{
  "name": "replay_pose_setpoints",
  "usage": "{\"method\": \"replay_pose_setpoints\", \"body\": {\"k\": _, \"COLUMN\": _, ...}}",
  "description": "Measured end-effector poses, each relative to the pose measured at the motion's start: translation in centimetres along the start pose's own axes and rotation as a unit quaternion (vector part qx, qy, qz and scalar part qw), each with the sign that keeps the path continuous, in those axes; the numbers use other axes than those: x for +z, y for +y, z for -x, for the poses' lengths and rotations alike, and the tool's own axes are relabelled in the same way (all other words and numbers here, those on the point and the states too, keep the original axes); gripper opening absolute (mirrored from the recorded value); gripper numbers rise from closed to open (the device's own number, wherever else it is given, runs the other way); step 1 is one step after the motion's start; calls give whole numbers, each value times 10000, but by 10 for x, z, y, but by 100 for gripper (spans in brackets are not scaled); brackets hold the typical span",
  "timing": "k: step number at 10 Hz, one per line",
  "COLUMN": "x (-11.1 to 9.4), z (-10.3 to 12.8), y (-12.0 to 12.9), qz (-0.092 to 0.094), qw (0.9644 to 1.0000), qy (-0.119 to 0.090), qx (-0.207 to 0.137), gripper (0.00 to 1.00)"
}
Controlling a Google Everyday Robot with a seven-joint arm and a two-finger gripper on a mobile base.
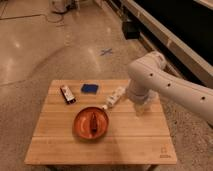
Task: Place the pepper on the white sponge
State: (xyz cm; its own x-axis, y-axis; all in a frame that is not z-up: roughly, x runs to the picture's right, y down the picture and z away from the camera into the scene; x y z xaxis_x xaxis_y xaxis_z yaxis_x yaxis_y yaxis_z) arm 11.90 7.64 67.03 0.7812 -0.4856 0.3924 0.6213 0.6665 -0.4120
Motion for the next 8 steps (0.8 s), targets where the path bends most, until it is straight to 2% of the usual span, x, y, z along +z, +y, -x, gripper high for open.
{"method": "replay_pose_setpoints", "body": {"k": 3, "x": 19, "z": 37, "y": -29, "qz": 61, "qw": 9969, "qy": -301, "qx": -722, "gripper": 65}}
{"method": "replay_pose_setpoints", "body": {"k": 5, "x": 37, "z": 67, "y": -54, "qz": -43, "qw": 9907, "qy": -522, "qx": -1258, "gripper": 65}}
{"method": "replay_pose_setpoints", "body": {"k": 8, "x": 71, "z": 101, "y": -83, "qz": -199, "qw": 9772, "qy": -750, "qx": -1979, "gripper": 65}}
